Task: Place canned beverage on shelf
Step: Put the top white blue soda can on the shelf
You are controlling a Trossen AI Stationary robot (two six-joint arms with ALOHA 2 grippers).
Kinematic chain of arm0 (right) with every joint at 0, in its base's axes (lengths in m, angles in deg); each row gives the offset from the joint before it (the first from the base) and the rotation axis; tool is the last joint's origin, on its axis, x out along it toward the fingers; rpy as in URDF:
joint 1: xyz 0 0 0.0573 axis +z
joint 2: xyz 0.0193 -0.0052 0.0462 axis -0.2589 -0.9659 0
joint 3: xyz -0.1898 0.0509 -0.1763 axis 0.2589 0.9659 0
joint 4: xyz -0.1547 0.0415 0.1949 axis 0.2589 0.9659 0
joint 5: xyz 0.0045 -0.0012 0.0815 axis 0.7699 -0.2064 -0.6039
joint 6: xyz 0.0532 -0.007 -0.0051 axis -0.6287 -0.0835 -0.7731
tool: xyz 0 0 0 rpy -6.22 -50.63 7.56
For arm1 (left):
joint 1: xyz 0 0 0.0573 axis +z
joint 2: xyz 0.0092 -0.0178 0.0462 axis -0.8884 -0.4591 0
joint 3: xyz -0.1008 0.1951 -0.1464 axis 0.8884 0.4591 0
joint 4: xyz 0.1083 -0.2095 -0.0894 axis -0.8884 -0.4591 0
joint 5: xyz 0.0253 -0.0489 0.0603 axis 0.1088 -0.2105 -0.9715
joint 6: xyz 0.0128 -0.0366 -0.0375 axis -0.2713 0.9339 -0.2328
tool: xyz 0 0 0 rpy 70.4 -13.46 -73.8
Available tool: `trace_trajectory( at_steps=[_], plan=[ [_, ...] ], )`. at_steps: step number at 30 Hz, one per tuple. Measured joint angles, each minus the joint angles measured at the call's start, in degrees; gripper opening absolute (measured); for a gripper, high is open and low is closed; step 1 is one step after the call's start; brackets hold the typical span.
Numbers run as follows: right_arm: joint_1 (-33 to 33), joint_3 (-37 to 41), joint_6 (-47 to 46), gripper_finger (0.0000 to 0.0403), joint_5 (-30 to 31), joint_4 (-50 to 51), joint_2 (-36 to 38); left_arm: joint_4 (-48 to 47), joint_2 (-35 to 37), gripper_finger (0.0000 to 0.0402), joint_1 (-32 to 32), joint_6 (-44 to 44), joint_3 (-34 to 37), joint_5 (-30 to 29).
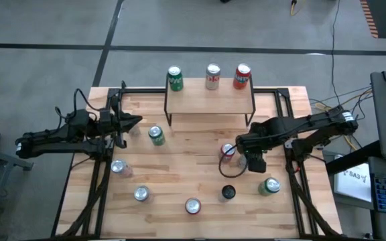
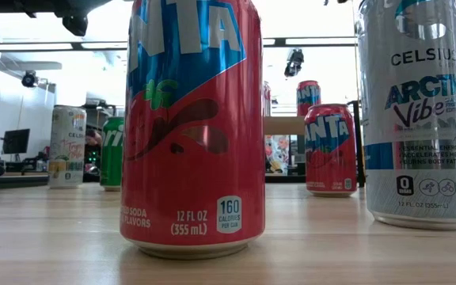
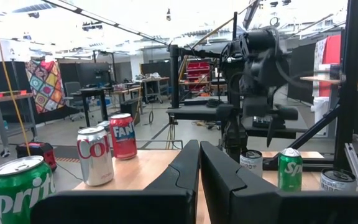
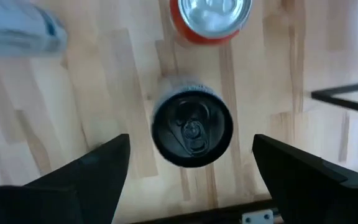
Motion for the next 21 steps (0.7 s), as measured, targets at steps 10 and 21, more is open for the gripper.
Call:
trace_trajectory(
  at_steps=[10,21],
  plan=[
    [0.0,1.4,3.6,0.0329,-2.9,-0.1,-4.9,0.0,-0.1,0.0000,0.0,0.0,0.0,0.0],
    [0.0,0.4,5.6,0.0329,0.4,1.1,-7.3,0.2,-0.2,0.0000,0.0,0.0,0.0,0.0]
  ],
)
